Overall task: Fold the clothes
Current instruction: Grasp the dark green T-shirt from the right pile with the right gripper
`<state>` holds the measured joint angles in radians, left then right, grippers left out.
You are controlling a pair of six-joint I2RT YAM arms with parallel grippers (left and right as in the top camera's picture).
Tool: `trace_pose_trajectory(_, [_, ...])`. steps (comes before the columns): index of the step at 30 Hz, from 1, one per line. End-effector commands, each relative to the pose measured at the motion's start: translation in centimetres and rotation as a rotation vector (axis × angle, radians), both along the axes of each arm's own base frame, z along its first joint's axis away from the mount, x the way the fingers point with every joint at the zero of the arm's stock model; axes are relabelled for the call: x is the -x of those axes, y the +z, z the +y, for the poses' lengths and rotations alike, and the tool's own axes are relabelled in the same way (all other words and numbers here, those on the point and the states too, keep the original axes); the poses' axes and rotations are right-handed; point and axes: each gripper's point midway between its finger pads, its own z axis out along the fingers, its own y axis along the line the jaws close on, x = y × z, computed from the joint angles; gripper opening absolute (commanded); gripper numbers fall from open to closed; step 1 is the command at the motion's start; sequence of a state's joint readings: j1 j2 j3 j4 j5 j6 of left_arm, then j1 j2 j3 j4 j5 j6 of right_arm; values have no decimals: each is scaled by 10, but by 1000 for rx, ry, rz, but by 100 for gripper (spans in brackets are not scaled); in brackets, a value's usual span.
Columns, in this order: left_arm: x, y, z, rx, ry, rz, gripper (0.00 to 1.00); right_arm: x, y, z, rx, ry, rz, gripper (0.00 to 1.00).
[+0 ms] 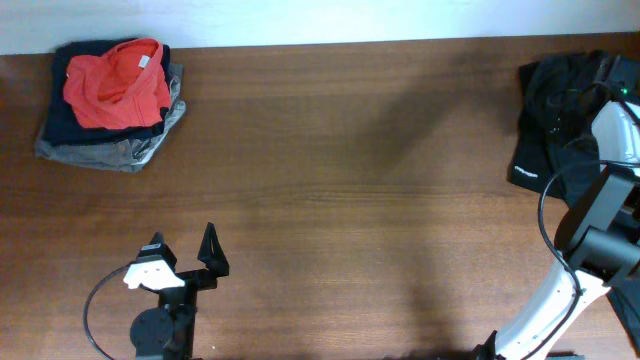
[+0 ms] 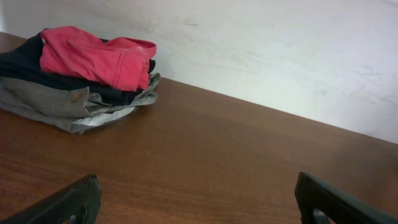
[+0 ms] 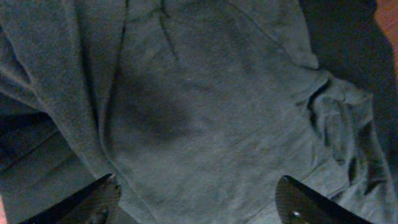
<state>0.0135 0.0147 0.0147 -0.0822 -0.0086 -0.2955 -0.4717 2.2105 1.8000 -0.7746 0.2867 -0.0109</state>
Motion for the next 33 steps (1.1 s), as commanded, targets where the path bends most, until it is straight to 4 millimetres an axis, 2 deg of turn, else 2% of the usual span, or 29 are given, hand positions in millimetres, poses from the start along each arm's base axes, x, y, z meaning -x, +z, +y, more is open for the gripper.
trace_pose_trajectory(1, [0, -2, 2, -13, 7, 0, 99, -4, 3, 1, 1, 27, 3, 80])
trace_pose_trajectory(6, [0, -2, 2, -13, 7, 0, 99, 9, -3, 9, -26, 73, 78, 78])
trace_pose_trajectory(11, [0, -2, 2, -13, 7, 0, 99, 30, -11, 11, -72, 150, 173, 77])
trace_pose_trajectory(16, [0, -2, 2, -13, 7, 0, 99, 51, -19, 8, -122, 125, 221, 78])
trace_pose_trajectory(25, [0, -2, 2, -13, 7, 0, 99, 63, -32, 15, -144, 167, 277, 78])
trace_pose_trajectory(28, [0, -2, 2, -13, 7, 0, 99, 65, -33, 17, -148, 176, 288, 75])
trace_pose_trajectory(33, [0, -2, 2, -13, 7, 0, 99, 74, -45, 18, -153, 213, 324, 72])
